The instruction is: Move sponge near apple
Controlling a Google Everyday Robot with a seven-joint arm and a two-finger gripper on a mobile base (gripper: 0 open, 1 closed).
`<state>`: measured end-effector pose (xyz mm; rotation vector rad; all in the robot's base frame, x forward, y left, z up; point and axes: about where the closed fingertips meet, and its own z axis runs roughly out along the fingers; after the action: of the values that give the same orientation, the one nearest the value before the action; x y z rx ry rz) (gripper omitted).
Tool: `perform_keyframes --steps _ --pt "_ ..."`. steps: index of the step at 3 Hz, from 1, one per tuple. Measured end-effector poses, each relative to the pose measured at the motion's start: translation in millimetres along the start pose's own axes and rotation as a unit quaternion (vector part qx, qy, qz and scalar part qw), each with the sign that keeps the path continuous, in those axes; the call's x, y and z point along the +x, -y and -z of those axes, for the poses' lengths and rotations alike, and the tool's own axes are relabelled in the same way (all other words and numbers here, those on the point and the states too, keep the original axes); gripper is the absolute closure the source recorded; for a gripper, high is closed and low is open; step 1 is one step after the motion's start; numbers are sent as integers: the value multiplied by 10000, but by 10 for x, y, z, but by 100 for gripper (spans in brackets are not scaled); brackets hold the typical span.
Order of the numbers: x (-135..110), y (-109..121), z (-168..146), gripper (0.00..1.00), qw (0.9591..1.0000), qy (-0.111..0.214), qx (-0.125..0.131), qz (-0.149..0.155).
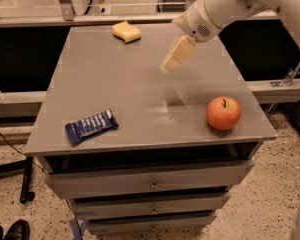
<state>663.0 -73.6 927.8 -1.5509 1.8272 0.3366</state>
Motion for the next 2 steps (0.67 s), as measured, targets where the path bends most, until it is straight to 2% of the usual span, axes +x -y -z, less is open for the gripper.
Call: perform_keyframes --steps 1,2 --pt "-313 510 -193 0 9975 666 220 -128" --pt "-308 510 -199 0 9974 672 217 -130"
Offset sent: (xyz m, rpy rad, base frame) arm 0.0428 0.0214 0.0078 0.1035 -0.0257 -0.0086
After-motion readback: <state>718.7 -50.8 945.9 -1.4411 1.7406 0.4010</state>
